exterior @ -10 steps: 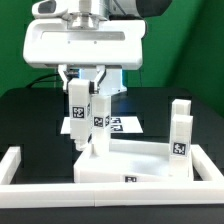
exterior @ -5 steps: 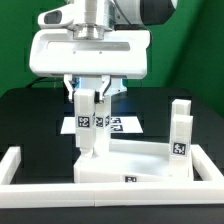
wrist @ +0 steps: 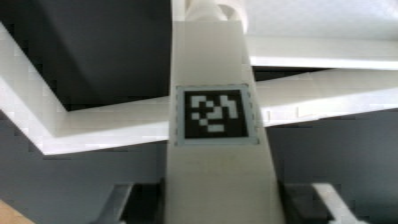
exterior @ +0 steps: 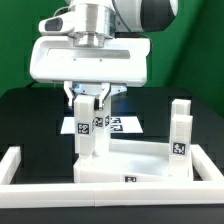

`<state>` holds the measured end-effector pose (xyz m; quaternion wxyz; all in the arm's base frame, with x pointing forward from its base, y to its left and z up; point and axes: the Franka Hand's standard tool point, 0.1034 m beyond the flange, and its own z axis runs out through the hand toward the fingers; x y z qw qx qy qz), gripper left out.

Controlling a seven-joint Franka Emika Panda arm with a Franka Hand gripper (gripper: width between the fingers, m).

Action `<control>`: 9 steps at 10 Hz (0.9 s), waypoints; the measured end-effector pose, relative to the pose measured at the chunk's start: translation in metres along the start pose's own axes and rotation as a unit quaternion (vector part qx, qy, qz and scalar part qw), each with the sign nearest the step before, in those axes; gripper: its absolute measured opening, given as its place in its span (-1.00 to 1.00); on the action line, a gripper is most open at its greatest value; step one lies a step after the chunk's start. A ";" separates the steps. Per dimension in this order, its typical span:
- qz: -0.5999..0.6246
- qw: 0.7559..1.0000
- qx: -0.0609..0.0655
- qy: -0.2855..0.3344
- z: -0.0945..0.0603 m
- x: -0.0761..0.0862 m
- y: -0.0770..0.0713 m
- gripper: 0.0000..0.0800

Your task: Assemble desk

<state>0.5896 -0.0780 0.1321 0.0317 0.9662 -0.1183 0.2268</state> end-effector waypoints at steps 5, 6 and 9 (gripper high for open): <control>0.004 1.000 0.000 -0.001 0.009 0.001 -0.008 -0.27; 0.003 1.000 -0.002 0.000 0.010 -0.001 -0.007 -0.27; -0.001 1.000 -0.010 0.012 0.015 -0.003 -0.007 -0.27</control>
Offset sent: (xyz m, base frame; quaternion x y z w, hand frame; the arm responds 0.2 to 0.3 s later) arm 0.0072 0.0116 -0.0065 0.0069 0.0065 0.0176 0.9998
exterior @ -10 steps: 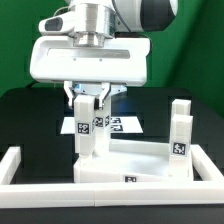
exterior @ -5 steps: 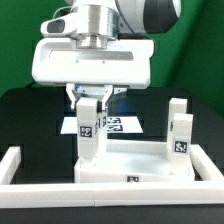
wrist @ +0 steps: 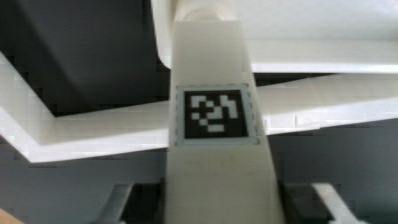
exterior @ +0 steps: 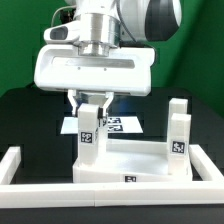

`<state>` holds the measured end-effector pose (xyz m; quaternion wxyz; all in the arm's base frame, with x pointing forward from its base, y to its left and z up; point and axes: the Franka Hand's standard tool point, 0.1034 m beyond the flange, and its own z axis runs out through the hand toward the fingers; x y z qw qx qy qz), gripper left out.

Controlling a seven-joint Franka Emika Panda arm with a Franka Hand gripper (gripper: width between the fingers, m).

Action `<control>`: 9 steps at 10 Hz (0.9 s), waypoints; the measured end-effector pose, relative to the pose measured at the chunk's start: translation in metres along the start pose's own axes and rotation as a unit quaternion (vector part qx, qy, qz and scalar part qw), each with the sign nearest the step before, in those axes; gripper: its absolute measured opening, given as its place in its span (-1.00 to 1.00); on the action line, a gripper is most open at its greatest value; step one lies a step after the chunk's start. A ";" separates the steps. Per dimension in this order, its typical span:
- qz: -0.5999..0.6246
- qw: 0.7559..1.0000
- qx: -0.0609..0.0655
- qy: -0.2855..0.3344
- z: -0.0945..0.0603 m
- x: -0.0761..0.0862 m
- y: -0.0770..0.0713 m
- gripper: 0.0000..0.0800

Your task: Assemble desk

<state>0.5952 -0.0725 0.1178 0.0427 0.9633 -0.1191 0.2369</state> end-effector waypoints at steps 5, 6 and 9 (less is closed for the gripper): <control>-0.002 1.000 -0.005 0.010 0.002 0.001 0.001 -0.27; -0.002 1.000 -0.005 0.010 0.002 0.001 0.001 0.11; -0.002 1.000 -0.005 0.009 0.002 0.001 0.001 0.59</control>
Offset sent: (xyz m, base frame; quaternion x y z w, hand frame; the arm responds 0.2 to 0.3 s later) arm 0.0000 0.0000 0.0000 0.0000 0.0000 0.0000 1.0000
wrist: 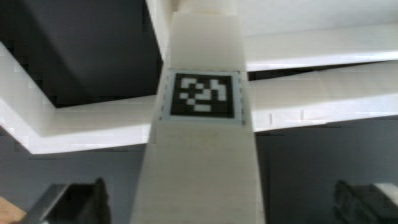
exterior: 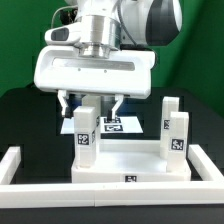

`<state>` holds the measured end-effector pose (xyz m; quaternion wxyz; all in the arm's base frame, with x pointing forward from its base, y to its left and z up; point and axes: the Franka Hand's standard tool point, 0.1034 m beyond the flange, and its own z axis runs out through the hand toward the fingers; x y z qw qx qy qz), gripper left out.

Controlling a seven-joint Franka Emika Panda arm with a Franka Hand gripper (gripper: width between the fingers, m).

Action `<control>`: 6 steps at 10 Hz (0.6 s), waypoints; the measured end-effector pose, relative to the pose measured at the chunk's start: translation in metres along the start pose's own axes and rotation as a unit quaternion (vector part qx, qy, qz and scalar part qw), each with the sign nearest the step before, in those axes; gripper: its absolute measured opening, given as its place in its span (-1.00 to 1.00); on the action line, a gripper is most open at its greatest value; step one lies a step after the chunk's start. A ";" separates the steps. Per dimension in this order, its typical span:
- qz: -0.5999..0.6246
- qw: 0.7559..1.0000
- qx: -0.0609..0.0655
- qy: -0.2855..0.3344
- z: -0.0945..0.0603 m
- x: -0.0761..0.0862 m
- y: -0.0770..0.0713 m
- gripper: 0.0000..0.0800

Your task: Assemble desk

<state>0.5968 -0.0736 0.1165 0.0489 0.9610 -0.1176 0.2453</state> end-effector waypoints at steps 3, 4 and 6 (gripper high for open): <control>0.000 1.000 0.000 0.000 0.000 0.000 0.000 0.62; 0.000 1.000 0.000 0.000 0.000 0.000 0.000 0.62; 0.002 1.000 0.001 -0.006 0.001 -0.001 0.002 0.62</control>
Offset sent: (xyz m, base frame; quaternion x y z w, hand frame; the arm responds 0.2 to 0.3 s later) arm 0.0000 0.0000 0.0000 0.0000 0.0000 0.0000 1.0000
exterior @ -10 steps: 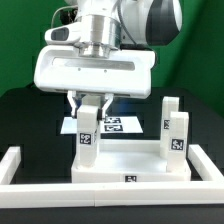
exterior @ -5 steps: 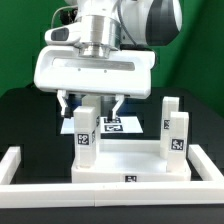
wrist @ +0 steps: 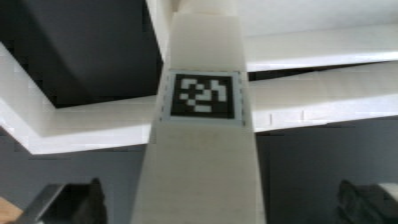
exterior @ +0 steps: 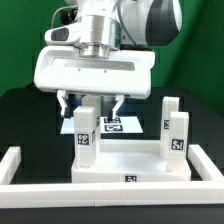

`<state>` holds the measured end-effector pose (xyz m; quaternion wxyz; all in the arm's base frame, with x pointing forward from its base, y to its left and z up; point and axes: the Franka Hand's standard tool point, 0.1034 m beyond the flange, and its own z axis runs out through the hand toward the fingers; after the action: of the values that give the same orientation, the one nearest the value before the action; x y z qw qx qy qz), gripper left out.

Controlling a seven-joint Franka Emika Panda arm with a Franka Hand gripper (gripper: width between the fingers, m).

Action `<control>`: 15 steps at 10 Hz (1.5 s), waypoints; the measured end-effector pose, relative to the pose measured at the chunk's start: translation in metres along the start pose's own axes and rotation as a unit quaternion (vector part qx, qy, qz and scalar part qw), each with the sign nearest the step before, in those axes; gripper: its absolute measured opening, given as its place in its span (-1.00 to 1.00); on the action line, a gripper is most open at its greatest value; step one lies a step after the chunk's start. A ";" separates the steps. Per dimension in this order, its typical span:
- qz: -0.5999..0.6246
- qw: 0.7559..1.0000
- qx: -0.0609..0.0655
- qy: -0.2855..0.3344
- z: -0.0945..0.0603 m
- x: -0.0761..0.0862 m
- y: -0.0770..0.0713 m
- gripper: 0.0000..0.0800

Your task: Assemble desk

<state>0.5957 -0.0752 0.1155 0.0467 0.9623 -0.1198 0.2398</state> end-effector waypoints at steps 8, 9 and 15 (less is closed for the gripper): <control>0.074 0.959 0.063 -0.267 0.001 -0.008 -0.005 0.62; 0.073 0.960 0.063 -0.263 0.002 -0.008 -0.010 0.62; 0.058 0.967 0.055 -0.241 -0.004 0.007 -0.002 0.62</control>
Offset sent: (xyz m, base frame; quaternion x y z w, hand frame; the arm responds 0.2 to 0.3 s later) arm -0.0070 -0.0115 -0.0046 0.0259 -0.0758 0.0313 0.9963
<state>0.6005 -0.0741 0.1228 -0.0505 0.9841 -0.1700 0.0092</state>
